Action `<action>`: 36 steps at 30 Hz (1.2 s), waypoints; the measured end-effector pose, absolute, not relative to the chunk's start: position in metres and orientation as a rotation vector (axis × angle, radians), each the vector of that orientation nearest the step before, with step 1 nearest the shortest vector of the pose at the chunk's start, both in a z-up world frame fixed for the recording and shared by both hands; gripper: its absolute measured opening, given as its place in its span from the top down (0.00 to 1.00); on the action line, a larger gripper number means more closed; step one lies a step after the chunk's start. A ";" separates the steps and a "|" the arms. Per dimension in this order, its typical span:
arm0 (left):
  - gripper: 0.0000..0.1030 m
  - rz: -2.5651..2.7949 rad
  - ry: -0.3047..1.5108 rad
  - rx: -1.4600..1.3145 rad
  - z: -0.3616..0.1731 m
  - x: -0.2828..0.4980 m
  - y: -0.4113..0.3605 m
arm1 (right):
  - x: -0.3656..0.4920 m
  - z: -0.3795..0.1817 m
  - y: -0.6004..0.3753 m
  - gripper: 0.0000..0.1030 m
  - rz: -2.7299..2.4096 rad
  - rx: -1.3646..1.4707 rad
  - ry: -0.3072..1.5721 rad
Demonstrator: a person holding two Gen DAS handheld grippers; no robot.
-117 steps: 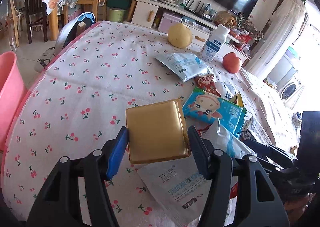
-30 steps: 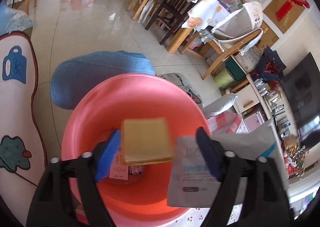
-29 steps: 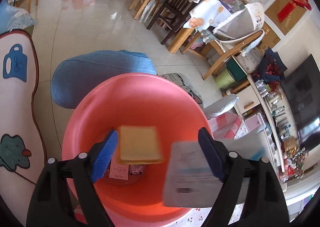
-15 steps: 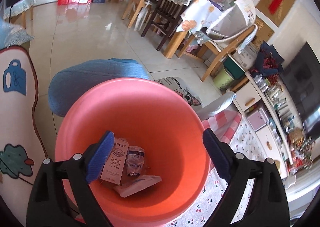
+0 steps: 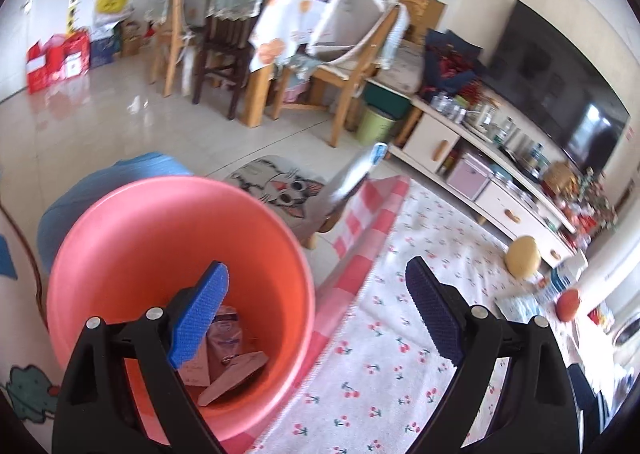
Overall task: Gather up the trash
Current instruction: 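Move both tools back over the table pile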
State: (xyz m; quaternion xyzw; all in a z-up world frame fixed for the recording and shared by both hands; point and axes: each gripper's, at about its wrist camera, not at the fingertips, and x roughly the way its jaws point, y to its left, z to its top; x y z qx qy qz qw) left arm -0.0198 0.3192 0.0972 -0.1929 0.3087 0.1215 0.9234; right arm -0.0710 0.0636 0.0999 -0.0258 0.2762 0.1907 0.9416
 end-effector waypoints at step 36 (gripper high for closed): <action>0.12 -0.354 0.665 0.374 0.065 0.036 0.038 | -0.093 0.087 -0.157 0.09 0.238 0.085 0.641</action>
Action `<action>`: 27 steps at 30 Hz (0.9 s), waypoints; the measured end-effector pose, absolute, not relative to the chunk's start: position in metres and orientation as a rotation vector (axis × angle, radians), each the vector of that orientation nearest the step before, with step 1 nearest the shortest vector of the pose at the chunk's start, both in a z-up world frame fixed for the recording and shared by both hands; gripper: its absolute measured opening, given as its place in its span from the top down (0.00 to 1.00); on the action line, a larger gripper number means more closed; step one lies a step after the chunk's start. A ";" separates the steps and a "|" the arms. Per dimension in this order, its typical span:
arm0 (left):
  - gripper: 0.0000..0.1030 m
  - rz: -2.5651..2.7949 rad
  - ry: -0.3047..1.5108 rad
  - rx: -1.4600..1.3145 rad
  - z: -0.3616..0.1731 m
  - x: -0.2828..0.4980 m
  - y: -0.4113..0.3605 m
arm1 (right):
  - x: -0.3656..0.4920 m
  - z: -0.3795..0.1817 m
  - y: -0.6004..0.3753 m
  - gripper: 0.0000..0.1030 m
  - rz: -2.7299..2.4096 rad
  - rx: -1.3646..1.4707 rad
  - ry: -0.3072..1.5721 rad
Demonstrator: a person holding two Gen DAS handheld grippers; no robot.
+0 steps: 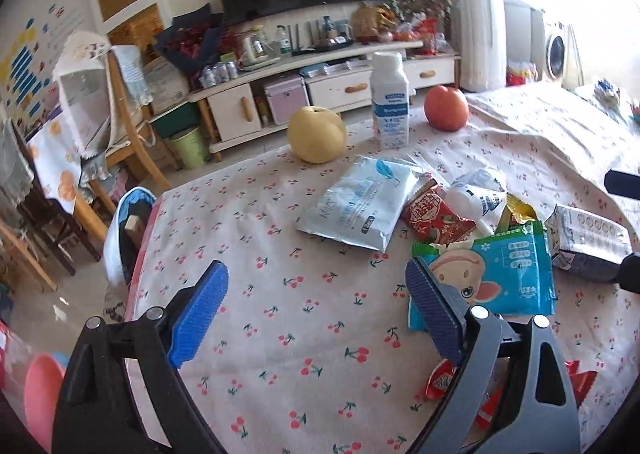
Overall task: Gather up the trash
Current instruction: 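Move both tools back over the table pile, then grasp the white feather-print wipes pack with the left tool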
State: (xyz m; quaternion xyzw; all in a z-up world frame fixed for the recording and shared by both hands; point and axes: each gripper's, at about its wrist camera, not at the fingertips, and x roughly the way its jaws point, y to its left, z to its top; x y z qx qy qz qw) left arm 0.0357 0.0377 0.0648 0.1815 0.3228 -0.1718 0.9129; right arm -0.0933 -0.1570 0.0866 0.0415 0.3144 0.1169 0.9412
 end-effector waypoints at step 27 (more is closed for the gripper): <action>0.17 -0.510 0.922 0.380 0.003 0.181 -0.050 | -0.036 0.065 -0.215 0.09 0.260 0.210 0.794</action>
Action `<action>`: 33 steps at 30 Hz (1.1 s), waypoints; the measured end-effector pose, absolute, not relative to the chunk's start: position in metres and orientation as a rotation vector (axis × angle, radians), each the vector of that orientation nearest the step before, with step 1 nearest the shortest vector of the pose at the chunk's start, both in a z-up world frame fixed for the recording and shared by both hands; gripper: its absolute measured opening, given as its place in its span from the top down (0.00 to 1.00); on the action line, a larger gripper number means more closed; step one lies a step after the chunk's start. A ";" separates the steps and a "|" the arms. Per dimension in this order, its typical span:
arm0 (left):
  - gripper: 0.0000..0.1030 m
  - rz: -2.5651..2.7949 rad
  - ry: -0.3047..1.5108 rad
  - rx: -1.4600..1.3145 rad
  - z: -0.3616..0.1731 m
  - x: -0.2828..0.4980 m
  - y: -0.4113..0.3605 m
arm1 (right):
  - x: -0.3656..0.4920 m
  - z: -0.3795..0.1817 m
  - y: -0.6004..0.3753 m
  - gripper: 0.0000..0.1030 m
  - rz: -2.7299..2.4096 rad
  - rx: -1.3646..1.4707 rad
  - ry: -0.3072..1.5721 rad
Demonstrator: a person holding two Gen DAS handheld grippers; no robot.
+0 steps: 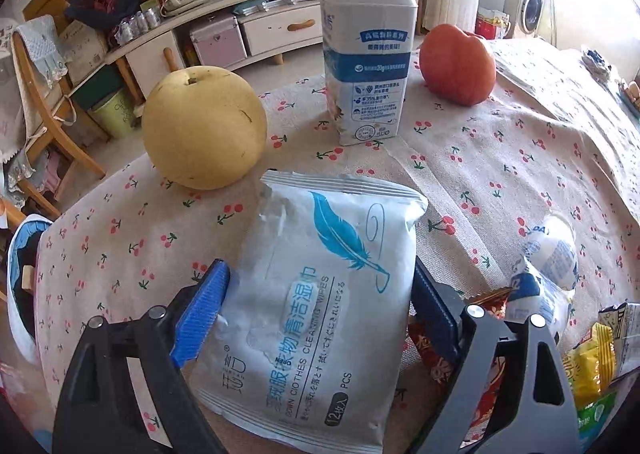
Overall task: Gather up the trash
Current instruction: 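Grasp the white feather-print wipes pack with the left tool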
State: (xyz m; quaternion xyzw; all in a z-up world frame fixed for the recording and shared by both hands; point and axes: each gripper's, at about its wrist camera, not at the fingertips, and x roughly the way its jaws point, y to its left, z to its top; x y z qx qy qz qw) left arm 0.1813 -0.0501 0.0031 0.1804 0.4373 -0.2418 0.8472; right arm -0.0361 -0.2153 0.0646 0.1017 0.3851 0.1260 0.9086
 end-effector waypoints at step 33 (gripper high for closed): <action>0.26 -0.345 0.946 0.070 0.019 0.044 0.043 | -0.011 0.023 -0.183 0.09 0.374 0.265 0.969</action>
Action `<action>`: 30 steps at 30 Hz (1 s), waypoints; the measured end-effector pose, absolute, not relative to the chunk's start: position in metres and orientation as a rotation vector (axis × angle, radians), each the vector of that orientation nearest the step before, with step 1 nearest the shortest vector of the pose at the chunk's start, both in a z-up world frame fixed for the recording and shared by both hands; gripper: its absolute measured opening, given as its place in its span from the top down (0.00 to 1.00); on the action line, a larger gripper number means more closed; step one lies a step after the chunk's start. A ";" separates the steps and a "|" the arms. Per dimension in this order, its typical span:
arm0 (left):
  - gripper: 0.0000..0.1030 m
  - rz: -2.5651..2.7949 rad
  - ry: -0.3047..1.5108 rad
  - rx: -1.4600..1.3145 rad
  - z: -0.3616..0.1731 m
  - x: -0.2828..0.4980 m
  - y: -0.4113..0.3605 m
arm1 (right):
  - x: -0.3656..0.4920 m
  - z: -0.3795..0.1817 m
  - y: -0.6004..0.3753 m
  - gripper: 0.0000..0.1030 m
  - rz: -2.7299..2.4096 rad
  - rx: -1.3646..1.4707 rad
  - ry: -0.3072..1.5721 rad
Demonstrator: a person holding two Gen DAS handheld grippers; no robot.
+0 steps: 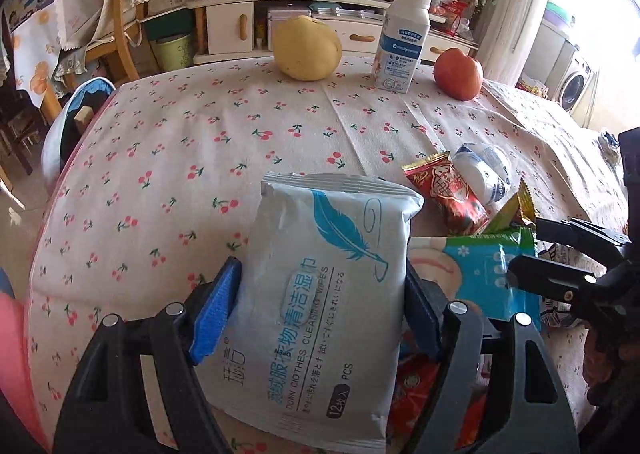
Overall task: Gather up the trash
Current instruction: 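Grasp the white feather-print wipes pack with the left tool, then hold the white wipes pack in the left tool while the right tool grasps the blue cartoon wipes pack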
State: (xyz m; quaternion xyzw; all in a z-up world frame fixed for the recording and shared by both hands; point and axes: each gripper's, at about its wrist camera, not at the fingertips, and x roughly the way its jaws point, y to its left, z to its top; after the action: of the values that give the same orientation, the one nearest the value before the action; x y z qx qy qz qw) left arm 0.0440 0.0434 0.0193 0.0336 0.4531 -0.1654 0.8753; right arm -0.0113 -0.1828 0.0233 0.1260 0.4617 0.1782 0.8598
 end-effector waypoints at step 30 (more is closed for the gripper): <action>0.26 -0.201 0.880 -0.308 0.042 -0.004 0.151 | -0.004 0.030 -0.075 0.09 0.543 -0.232 0.855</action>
State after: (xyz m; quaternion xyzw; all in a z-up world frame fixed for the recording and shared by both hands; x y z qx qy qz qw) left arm -0.0044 0.1510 0.0421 -0.1484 0.4234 -0.0969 0.8884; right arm -0.0042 -0.0752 0.0302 -0.1109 0.4086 0.2595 0.8680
